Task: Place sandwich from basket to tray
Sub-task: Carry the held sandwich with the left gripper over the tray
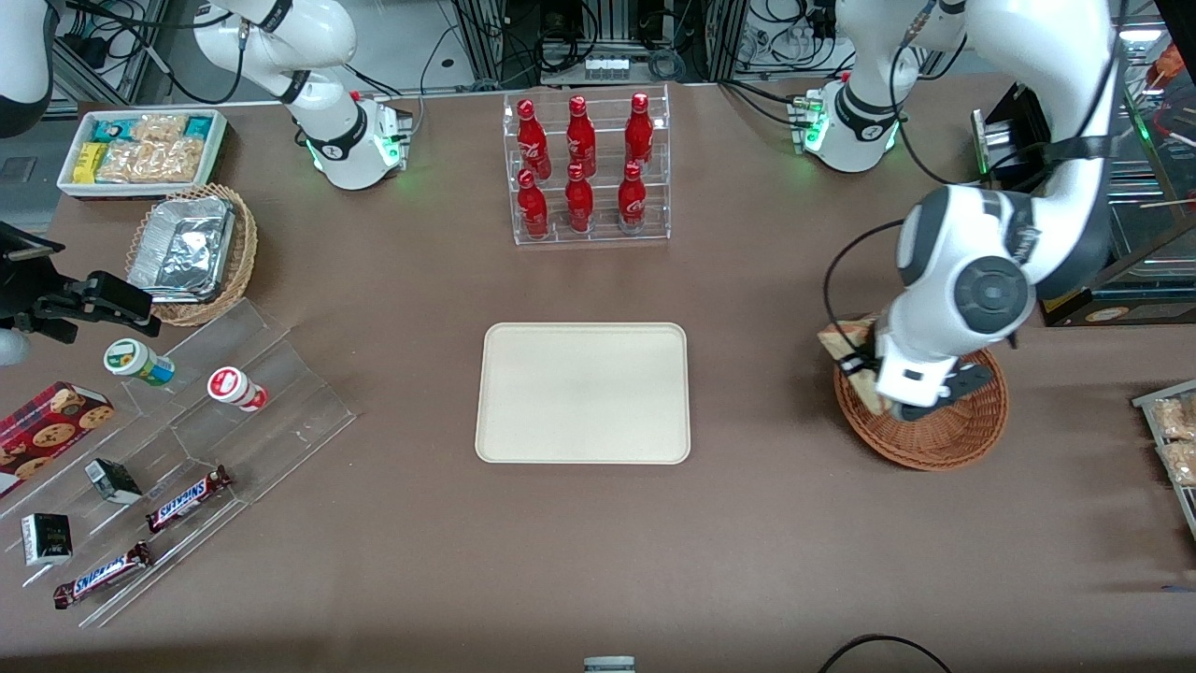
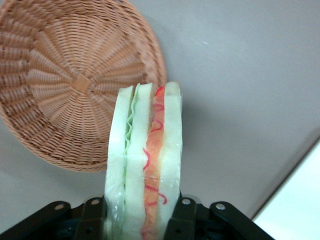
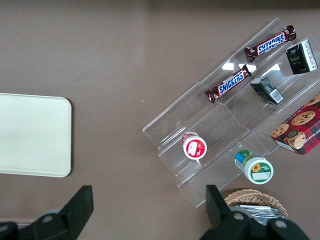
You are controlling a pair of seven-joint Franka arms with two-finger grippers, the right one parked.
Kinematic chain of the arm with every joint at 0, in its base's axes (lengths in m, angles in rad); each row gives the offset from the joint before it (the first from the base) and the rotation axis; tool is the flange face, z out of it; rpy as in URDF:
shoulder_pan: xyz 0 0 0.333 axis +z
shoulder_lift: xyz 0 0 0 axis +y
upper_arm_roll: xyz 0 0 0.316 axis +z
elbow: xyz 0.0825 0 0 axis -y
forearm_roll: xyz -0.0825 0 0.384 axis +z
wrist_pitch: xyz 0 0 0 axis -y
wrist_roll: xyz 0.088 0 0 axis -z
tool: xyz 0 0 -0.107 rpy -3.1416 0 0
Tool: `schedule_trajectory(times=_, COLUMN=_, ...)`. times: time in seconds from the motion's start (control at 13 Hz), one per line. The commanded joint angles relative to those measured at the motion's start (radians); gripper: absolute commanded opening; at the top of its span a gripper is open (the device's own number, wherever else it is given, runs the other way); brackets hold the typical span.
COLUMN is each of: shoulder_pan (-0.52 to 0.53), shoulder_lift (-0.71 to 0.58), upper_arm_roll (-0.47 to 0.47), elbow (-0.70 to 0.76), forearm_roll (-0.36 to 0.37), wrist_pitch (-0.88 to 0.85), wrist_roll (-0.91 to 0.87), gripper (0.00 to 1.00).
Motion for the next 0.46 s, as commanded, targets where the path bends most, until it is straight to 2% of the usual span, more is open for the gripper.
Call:
schedule_trajectory(times=0.0, shoulder_pan=-0.089, shoulder_lift=0.104, upper_arm_roll=0.011, elbow=0.114, forearm_roll=-0.008, wrist_pitch=-0.020, wrist_roll=-0.015, gripper=0.39)
schedule_trajectory(times=0.23, shoulder_pan=-0.170, shoulder_lift=0.215, upper_arm_roll=0.010, elbow=0.215, forearm_roll=-0.014, wrist_pitch=-0.002, wrist_roll=-0.013, gripper=0.39)
schedule_trajectory(times=0.38, shoulder_pan=-0.203, shoulder_lift=0.311, upper_arm_roll=-0.022, elbow=0.292, forearm_roll=-0.063, wrist_pitch=0.087, wrist_roll=0.001, gripper=0.39)
